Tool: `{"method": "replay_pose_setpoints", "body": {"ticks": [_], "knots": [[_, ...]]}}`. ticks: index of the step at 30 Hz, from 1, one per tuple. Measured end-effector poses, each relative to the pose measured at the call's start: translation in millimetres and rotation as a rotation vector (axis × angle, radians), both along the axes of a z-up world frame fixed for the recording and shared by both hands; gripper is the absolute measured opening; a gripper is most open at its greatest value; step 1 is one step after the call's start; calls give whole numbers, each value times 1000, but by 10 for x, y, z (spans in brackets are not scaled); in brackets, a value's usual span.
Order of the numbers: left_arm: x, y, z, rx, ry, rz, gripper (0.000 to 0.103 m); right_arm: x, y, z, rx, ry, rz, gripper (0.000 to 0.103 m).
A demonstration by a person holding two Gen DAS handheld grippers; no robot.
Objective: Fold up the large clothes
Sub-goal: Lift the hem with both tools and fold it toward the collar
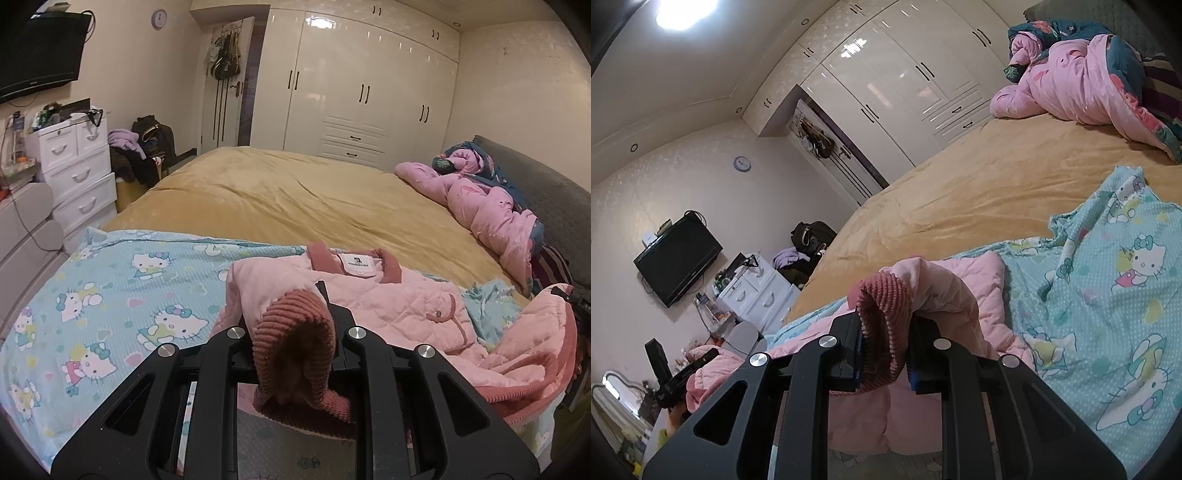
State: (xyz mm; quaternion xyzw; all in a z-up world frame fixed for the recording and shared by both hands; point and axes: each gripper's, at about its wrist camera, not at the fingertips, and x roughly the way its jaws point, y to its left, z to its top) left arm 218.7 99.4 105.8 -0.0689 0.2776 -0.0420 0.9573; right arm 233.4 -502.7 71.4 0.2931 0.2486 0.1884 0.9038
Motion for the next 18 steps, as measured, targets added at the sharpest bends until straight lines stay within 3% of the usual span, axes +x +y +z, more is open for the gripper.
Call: {"method": "replay_pose_setpoints", "body": {"ticks": [9,18], "knots": [[148,79,107,-12,-2,30,12,162,-5,241,-6,-31,-10,16],[313,123,156,24,-16,41,12,368,27,332,-8,-46,-35,16]]}}
